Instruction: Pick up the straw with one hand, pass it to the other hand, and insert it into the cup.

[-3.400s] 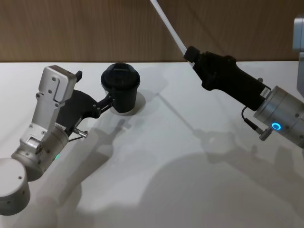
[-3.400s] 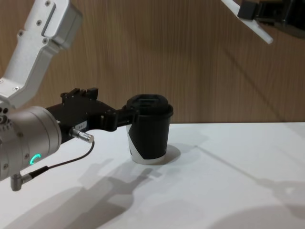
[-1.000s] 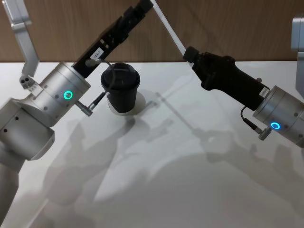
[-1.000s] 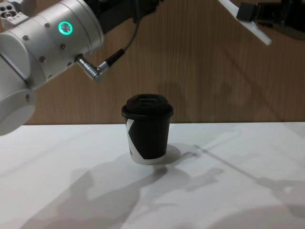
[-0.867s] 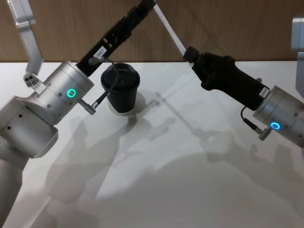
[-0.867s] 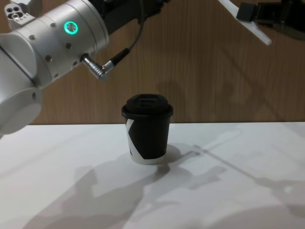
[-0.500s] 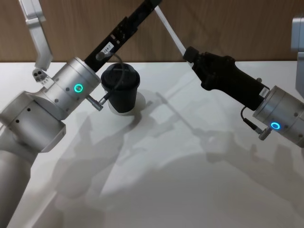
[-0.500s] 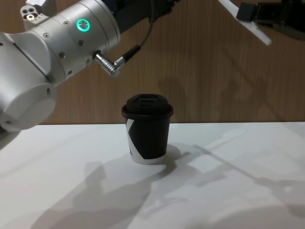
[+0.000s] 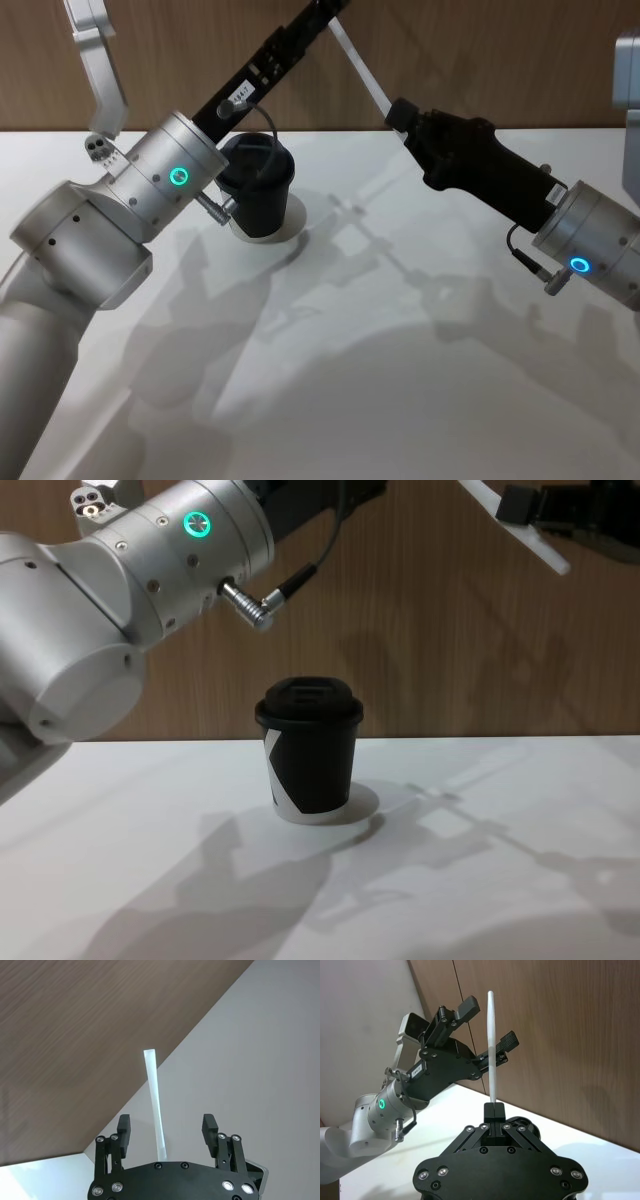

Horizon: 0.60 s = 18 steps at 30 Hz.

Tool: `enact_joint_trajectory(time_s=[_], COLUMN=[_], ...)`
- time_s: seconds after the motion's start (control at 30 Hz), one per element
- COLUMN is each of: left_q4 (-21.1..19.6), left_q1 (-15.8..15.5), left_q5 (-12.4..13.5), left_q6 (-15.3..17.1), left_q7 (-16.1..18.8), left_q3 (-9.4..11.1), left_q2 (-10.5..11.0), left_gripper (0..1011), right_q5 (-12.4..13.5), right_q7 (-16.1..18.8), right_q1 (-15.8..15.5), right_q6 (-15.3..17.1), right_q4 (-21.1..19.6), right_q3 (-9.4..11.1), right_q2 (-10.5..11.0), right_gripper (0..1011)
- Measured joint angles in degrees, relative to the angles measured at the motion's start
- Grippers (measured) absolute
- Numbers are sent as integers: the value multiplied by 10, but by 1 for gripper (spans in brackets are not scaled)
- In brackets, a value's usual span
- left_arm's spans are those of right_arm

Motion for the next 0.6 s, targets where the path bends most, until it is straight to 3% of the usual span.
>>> enact_joint_trajectory(time_s=[0.6], left_q4=[3], left_q1=[-8], left_q5=[-3], left_q6=[-7], left_q7=[0], left_q3=[11], left_q2=[5], left_gripper=[362], right_q5=[0], right_q7=[0], right_q1=[0], right_q6=[0], right_q4=[0], right_q3=[0], right_q2=[0], right_gripper=[0])
